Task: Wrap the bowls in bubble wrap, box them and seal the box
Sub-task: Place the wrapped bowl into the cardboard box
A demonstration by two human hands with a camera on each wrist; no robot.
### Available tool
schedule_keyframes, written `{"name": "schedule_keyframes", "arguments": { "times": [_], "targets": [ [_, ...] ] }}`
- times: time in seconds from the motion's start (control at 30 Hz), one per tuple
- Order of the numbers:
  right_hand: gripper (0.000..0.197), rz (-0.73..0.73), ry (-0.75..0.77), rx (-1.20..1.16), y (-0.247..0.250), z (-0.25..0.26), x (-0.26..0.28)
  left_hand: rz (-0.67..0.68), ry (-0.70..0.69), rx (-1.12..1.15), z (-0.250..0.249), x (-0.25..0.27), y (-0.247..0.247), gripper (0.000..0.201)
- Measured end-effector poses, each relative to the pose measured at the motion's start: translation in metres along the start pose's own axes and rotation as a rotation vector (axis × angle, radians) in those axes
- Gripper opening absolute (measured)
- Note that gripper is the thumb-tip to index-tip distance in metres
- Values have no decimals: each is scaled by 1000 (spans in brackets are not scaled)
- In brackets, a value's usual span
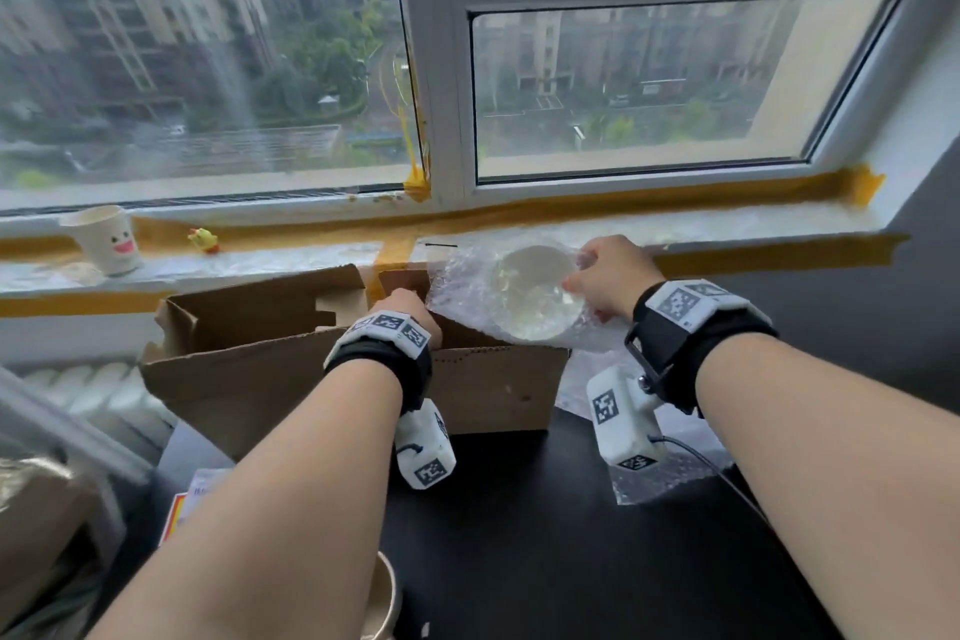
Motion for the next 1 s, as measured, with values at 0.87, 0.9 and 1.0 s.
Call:
{"name": "schedule_keyframes", "arguments": {
  "times": [0.87, 0.9, 1.0],
  "targets": [
    [11, 10, -45, 371, -76, -41, -10, -22, 39, 224, 31, 13, -28, 13],
    [14, 12, -60, 381, -82, -45, -10, -5, 51, 238, 33, 13, -30, 15],
    [29, 31, -134, 394, -96, -59, -13, 22, 73, 261, 40, 8, -32, 23]
  ]
}}
Point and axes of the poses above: each hand's wrist, its own x-axis away from the middle knuckle, its own y-axis out of the back of the hand, z = x × y, the point moved 7 cm from there along -x, towards the middle knuckle, and after that the axes turned 9 degrees about -y, right-handed, at the moved point
